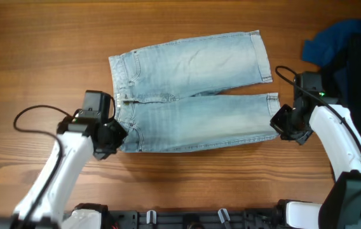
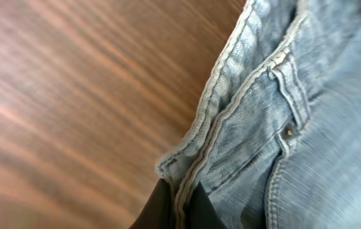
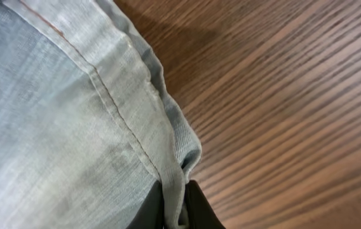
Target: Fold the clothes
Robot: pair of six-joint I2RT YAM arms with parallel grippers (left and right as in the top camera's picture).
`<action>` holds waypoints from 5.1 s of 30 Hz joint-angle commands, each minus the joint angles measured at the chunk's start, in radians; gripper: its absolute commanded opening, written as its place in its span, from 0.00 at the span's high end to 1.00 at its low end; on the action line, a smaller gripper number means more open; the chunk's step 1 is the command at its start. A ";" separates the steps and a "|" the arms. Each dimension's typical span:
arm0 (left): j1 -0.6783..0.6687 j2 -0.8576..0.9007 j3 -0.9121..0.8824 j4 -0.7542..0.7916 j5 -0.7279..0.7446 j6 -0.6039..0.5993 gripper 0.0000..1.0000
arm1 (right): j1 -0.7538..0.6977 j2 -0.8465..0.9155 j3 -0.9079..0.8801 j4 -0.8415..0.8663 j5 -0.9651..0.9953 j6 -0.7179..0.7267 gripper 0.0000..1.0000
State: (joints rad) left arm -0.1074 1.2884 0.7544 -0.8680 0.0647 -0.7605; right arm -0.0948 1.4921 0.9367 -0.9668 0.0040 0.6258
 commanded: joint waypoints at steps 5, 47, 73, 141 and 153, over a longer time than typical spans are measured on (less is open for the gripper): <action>0.014 -0.288 0.081 -0.205 -0.077 0.023 0.91 | -0.005 -0.140 0.112 -0.126 0.078 -0.050 0.96; 0.083 -0.146 0.229 0.203 -0.249 0.019 0.96 | 0.144 0.175 0.438 0.406 -0.013 -0.073 0.96; 0.105 0.200 0.229 0.449 -0.465 -0.011 0.96 | 0.211 0.447 0.437 0.683 -0.039 -0.050 0.96; 0.351 0.407 0.366 0.278 0.073 0.417 0.50 | 0.272 0.470 0.379 0.405 -0.232 -0.492 0.96; 0.351 0.492 0.366 0.352 0.103 0.417 0.53 | 0.279 0.539 0.379 0.503 -0.274 -0.554 0.96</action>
State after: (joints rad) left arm 0.2394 1.7702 1.1130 -0.5224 0.1463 -0.3637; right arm 0.1799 2.0056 1.3289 -0.4984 -0.2512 0.1249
